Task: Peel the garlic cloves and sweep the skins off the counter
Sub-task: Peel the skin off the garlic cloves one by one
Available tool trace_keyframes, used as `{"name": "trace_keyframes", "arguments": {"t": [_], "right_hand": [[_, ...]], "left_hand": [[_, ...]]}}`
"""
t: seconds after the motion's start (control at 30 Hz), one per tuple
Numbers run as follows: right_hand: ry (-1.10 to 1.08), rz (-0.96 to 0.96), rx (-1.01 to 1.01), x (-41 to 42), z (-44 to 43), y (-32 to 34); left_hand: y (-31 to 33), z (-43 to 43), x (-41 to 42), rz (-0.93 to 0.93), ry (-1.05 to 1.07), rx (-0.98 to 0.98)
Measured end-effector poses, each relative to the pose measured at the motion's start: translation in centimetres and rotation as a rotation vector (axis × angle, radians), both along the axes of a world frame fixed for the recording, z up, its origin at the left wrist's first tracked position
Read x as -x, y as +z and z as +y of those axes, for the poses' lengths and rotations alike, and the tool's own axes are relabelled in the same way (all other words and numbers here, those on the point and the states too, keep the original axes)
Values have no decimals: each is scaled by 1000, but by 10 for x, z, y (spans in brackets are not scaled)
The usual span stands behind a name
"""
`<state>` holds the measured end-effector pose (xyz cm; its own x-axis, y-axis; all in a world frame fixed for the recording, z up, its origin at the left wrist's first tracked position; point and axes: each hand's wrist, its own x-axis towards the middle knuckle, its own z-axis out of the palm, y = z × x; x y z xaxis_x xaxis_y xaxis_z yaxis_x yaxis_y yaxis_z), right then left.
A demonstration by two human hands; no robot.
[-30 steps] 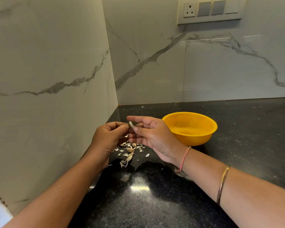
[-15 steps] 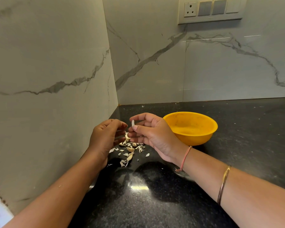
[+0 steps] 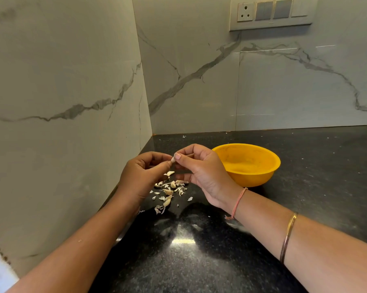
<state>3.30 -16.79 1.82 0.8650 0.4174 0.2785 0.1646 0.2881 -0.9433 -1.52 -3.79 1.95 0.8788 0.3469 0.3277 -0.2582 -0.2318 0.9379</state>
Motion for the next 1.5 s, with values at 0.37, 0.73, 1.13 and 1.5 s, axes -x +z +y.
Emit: {"name": "trace_keyframes", "arguments": {"t": [0.37,0.73,1.13,1.5], "right_hand": [[-43,23,30,0,0,1],[-81,-11,97,2,1,0],[-112,-61,140,5,1,1],[42,76,-97,1,-1,6]], "left_hand": [[0,-1,1,1,71,-156],[0,-1,3,3,132,-341],[0,0,3,2,148,-382],[2,0,2,-94,-23,-64]]}}
